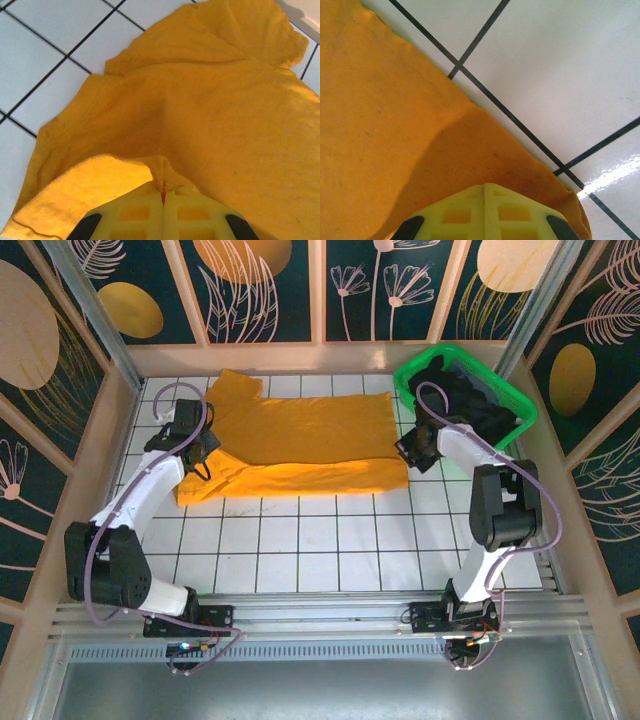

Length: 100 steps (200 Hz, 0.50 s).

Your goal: Fold and stack the t-shirts

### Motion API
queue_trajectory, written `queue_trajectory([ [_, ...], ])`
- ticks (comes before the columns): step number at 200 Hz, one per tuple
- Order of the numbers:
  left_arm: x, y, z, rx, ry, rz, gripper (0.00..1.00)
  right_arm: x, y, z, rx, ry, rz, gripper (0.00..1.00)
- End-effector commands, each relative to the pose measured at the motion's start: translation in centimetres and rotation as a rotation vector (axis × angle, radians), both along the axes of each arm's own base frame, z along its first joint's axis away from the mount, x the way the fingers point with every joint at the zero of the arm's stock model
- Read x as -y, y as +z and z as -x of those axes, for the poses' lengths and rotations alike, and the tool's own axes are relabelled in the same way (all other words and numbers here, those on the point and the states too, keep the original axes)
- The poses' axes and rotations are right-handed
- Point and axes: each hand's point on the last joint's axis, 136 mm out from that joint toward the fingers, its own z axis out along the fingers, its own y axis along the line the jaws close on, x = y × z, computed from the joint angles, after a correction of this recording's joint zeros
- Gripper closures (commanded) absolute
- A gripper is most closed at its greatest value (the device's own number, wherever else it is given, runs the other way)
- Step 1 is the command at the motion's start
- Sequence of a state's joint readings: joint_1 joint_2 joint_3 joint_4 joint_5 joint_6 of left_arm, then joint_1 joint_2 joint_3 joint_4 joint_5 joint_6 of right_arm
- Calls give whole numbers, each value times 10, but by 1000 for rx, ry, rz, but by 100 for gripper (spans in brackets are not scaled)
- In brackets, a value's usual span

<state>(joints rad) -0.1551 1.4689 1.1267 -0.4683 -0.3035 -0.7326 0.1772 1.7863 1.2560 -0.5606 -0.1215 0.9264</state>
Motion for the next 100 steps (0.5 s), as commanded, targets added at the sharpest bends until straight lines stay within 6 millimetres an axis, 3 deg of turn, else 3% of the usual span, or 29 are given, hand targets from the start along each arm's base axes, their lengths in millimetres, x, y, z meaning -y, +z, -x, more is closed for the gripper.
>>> queue_trajectory([
  [1,-8,11,-18,26,-37,-91,100,-2,6,-15,28,3,-11,100],
  [52,-3,10,-47,42,-112,-151,100,-5,-3,-23,15,13,-9,100],
  [100,-3,-1,-61,11,-140,-199,100,-2,-12,-30,1,12,13,100],
])
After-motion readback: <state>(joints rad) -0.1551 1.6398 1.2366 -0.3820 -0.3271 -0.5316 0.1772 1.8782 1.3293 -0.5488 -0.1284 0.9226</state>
